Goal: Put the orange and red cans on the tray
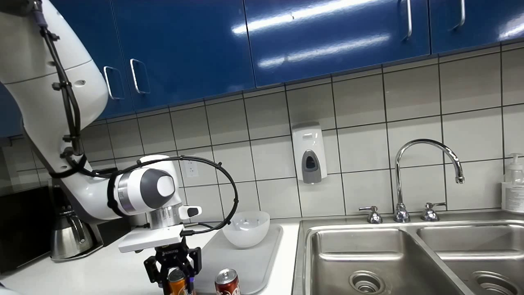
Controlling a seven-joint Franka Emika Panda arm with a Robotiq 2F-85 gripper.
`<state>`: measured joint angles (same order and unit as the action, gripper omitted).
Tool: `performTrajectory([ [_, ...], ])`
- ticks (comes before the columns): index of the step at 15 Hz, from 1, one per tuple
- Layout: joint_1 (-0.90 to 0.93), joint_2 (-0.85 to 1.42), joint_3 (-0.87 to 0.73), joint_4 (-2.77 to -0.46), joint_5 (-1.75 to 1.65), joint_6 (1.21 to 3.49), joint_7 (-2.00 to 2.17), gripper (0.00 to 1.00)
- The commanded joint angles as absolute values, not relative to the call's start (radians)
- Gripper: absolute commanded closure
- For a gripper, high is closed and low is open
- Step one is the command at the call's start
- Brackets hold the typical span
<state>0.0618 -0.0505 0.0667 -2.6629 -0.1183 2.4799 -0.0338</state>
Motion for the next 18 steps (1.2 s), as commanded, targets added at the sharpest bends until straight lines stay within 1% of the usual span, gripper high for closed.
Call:
performTrajectory([
  [1, 0.068, -0.086, 0.07, -2.663, -0.118, 2.498, -0.047, 0.64],
  [13, 0.077, -0.135, 0.068, -2.634, -0.114, 2.514, -0.058, 0.64],
  [18, 0.07, -0.116, 0.058, -2.601, -0.115, 2.521, -0.068, 0.64],
])
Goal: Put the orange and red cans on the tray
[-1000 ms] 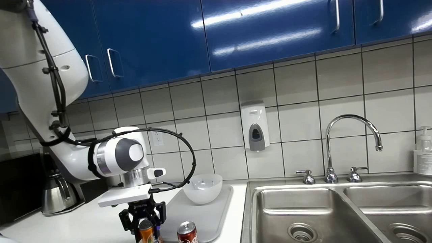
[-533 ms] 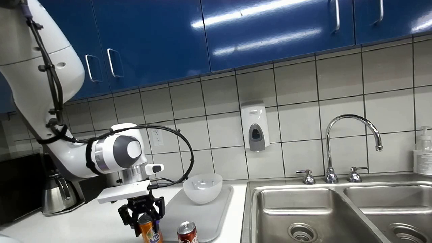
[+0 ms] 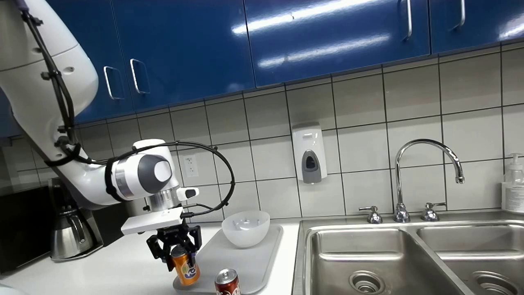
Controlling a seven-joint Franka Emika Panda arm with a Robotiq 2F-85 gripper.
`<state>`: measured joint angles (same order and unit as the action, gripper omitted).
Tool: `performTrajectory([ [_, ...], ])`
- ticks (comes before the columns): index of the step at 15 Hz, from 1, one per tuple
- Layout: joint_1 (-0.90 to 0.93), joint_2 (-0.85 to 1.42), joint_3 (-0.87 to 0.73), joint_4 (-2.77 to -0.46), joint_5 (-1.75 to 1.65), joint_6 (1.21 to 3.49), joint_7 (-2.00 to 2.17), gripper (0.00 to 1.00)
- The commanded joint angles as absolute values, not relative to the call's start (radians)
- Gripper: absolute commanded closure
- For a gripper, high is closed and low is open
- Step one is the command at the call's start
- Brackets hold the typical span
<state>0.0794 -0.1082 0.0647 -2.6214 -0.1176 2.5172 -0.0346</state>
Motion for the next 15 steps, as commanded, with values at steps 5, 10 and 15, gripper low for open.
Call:
performTrajectory([
  [5, 0.06, -0.069, 0.038, -2.559, -0.108, 2.539, -0.096, 0.64],
  [10, 0.055, -0.011, 0.022, -2.518, -0.089, 2.559, -0.142, 0.64],
  [15, 0.052, 0.048, 0.021, -2.479, -0.076, 2.557, -0.172, 0.64],
])
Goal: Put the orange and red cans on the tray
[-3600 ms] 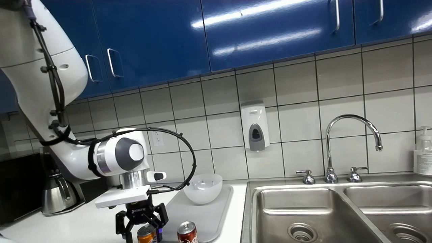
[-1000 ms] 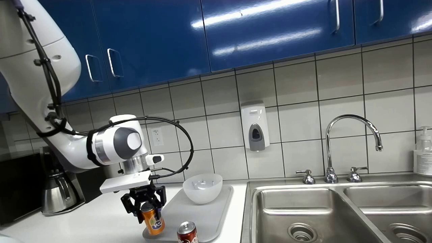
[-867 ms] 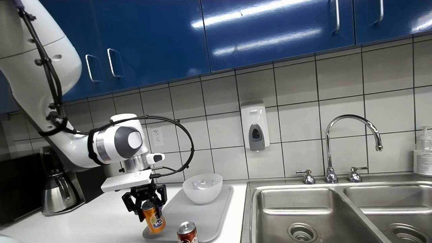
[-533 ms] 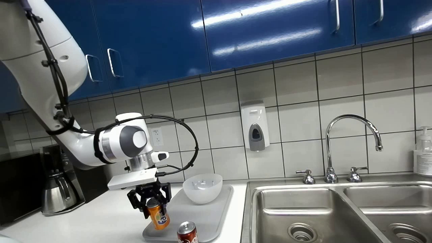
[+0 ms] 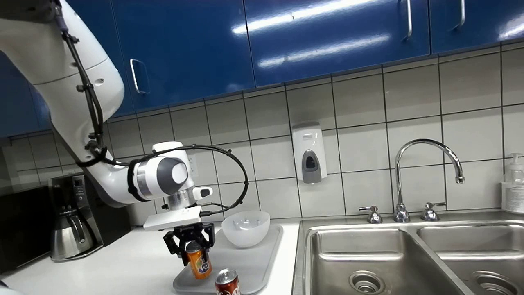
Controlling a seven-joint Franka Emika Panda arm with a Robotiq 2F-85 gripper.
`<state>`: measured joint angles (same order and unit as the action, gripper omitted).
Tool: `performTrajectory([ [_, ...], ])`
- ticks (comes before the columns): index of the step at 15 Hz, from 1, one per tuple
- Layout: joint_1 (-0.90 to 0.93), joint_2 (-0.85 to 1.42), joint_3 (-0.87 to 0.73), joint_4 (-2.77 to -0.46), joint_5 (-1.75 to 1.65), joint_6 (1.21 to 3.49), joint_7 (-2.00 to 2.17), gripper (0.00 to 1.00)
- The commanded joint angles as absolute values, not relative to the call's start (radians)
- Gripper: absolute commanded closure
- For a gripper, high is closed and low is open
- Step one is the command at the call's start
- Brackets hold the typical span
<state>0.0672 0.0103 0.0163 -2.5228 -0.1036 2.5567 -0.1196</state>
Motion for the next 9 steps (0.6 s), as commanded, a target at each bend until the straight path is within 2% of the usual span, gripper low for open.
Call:
performTrajectory([
  [1, 0.051, 0.06, 0.022, -2.471, -0.075, 2.555, -0.175, 0.64],
  [9, 0.045, 0.13, 0.028, -2.426, -0.072, 2.543, -0.19, 0.64],
])
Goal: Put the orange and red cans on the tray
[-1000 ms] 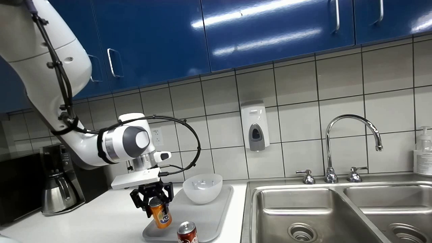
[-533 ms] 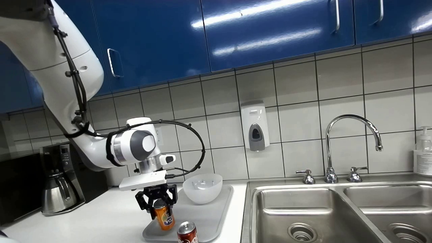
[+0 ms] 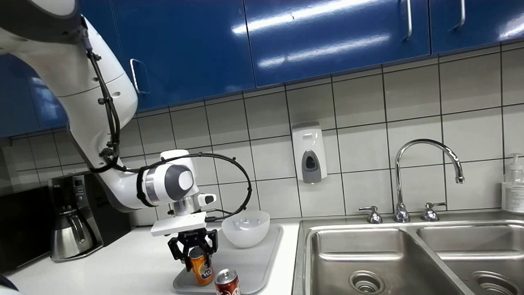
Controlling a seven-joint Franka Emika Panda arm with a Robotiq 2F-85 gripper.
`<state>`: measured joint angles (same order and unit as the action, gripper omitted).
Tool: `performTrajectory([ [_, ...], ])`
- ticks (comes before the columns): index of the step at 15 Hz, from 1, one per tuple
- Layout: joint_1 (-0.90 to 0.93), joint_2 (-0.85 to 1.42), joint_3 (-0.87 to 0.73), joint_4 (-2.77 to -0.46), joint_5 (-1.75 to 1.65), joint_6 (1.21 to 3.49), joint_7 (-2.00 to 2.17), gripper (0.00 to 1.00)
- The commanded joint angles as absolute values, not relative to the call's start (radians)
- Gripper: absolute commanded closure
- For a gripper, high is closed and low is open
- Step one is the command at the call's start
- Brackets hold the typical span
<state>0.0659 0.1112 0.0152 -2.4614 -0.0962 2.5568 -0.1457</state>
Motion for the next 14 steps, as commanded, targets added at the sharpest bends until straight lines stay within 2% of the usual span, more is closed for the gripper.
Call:
performTrajectory([
  [1, 0.045, 0.134, 0.028, -2.422, -0.074, 2.541, -0.188, 0.14],
  [2, 0.045, 0.138, 0.028, -2.419, -0.075, 2.541, -0.188, 0.13],
  [4, 0.045, 0.141, 0.028, -2.413, -0.076, 2.541, -0.186, 0.02],
  [5, 0.045, 0.141, 0.028, -2.411, -0.076, 2.542, -0.186, 0.0],
  [14, 0.045, 0.109, 0.031, -2.416, -0.069, 2.553, -0.191, 0.0],
])
